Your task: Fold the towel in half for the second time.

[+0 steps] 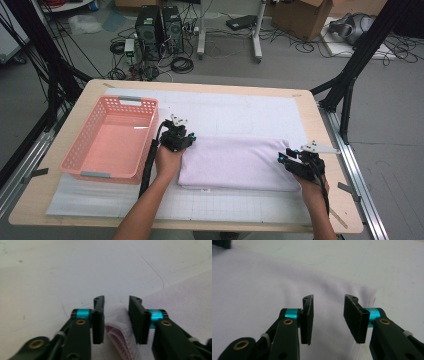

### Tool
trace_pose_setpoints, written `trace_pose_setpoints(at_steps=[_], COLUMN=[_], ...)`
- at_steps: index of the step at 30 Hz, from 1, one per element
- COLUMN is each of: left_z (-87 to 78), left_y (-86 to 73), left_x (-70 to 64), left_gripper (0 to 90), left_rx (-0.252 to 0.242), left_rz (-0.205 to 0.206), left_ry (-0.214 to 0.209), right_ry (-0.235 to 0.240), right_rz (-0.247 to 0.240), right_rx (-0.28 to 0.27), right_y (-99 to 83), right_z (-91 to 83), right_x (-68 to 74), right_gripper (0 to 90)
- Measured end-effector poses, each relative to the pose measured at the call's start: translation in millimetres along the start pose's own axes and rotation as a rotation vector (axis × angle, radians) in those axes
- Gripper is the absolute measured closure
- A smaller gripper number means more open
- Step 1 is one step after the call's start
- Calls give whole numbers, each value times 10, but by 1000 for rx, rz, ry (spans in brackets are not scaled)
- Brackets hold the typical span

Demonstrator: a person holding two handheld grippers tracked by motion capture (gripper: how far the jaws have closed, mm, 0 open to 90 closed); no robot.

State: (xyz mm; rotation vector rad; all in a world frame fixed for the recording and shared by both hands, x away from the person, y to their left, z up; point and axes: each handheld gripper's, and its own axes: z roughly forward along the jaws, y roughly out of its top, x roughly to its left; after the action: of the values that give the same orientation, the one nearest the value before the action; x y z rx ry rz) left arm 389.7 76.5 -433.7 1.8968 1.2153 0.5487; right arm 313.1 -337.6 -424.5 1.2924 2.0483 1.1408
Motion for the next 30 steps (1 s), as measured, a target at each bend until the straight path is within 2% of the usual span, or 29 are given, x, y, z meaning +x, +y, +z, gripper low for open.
trace_pose_setpoints(at_steps=[3,7,9,10,11,12,14,15,19,21,24,26,28,29,30], left_z=[-33,-26,-22,-26,-40,-52,-90,-112,-195,-240,-308,-343,-376,-395,-420], left_y=[-16,-62,-76,-78,-75,-73,-66,-64,-83,-107,-151,-180,-194,-197,-205], left_x=[45,56,53,52,51,53,58,59,51,34,10,-5,-19,-23,-33], left_gripper=[592,604,601,598,591,583,555,535,443,409,375,369,360,350,345], left_rx=[-5,-13,-15,-19,-26,-34,-56,-67,-102,-114,-139,-147,-144,-144,-159], left_rz=[-26,-32,-33,-30,-29,-29,-31,-31,-33,-24,-29,-19,-9,-8,-11], left_ry=[-15,-26,-33,-37,-44,-47,-65,-76,-125,-142,-171,-182,-193,-200,-205], right_ry=[5,56,44,15,-6,-20,-61,-57,-47,-36,-35,-10,-37,-59,-65], right_rz=[-5,-63,-94,-112,-120,-72,-21,7,29,41,16,-3,-39,-43,-5], right_rx=[-6,32,90,139,166,146,139,136,38,17,49,84,130,155,138], right_y=[114,259,303,307,297,290,278,271,254,222,124,34,-54,-98,-133], right_z=[175,492,651,719,763,758,713,679,421,277,113,79,103,125,119], right_x=[-60,-13,26,34,14,-55,-149,-191,-247,-270,-275,-271,-270,-294,-329], right_gripper=[608,660,687,688,681,661,643,636,620,608,617,646,666,642,633])
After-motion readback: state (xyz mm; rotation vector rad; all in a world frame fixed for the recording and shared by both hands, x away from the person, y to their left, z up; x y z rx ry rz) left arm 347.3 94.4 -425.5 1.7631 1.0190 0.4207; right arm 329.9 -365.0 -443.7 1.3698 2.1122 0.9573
